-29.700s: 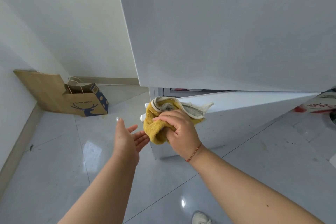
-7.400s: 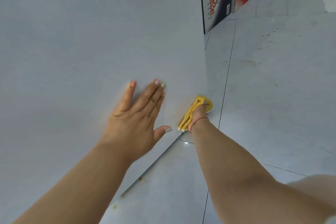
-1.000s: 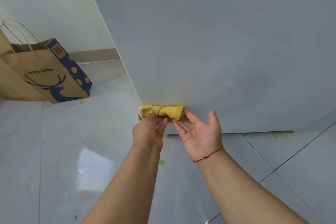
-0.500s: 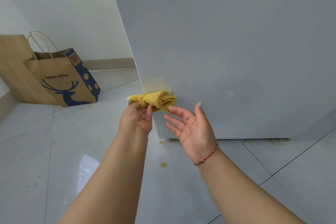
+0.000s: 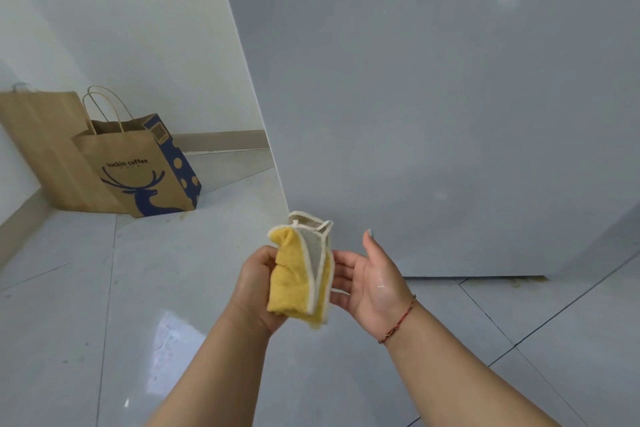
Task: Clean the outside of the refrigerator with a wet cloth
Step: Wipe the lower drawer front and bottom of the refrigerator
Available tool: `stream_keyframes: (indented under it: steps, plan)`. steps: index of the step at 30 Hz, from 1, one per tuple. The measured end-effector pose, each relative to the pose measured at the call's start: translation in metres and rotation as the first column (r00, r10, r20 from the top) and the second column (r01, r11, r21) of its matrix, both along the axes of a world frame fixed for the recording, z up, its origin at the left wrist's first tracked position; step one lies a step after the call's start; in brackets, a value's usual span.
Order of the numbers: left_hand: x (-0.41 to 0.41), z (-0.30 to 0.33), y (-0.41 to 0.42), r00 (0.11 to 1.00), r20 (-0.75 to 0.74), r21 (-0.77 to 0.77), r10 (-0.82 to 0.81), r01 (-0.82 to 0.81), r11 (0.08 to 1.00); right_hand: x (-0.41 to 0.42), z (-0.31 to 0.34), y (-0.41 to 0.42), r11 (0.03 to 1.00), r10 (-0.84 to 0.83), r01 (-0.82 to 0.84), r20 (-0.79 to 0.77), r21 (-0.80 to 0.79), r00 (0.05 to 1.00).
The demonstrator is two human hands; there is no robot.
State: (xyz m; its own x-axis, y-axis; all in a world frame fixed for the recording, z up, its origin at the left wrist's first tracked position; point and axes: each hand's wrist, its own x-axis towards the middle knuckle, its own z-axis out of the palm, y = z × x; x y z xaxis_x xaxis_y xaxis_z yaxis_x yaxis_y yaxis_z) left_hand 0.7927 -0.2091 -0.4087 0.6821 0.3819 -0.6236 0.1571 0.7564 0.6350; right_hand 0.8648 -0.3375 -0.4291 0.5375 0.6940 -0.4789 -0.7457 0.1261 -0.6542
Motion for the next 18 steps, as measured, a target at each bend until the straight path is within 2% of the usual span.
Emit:
stream_keyframes:
  steps: [2, 5, 7, 9, 12, 15, 17, 18]
  plan:
    - [0.002, 0.006, -0.002, 0.999, -0.022, 0.077, -0.042, 0.043, 0.996, 0.001, 0.006, -0.004, 0.998, -0.031, 0.033, 0.047, -0.055, 0.998]
    - [0.005, 0.011, -0.004, 0.998, -0.044, 0.214, -0.041, 0.050, 0.976, 0.002, 0.014, -0.008, 0.985, -0.009, 0.048, 0.221, -0.168, 0.975]
    - [0.007, 0.009, -0.008, 0.997, -0.036, 0.277, -0.062, 0.070, 0.958, -0.003, 0.020, -0.006, 0.987, 0.053, 0.002, 0.332, -0.164, 0.942]
    - [0.008, 0.009, -0.012, 0.995, 0.016, 0.239, -0.102, 0.095, 0.966, -0.008, 0.023, -0.003, 0.994, 0.053, -0.011, 0.399, -0.107, 0.916]
    - [0.011, 0.011, -0.011, 0.987, 0.067, 0.154, -0.144, 0.132, 0.979, -0.007, 0.021, -0.004, 0.988, -0.140, 0.154, 0.359, -0.010, 0.923]
    - [0.015, 0.018, -0.005, 0.975, 0.116, 0.181, -0.189, 0.166, 0.969, -0.003, 0.022, -0.004, 0.958, -0.284, 0.281, 0.297, 0.053, 0.912]
    - [0.019, 0.022, 0.000, 0.979, 0.143, 0.220, -0.147, 0.114, 0.969, -0.001, 0.031, -0.001, 0.935, -0.344, 0.344, 0.439, 0.083, 0.830]
    - [0.021, 0.024, 0.004, 0.981, 0.159, 0.233, -0.111, 0.072, 0.970, 0.001, 0.040, 0.002, 0.922, -0.362, 0.375, 0.567, 0.101, 0.740]
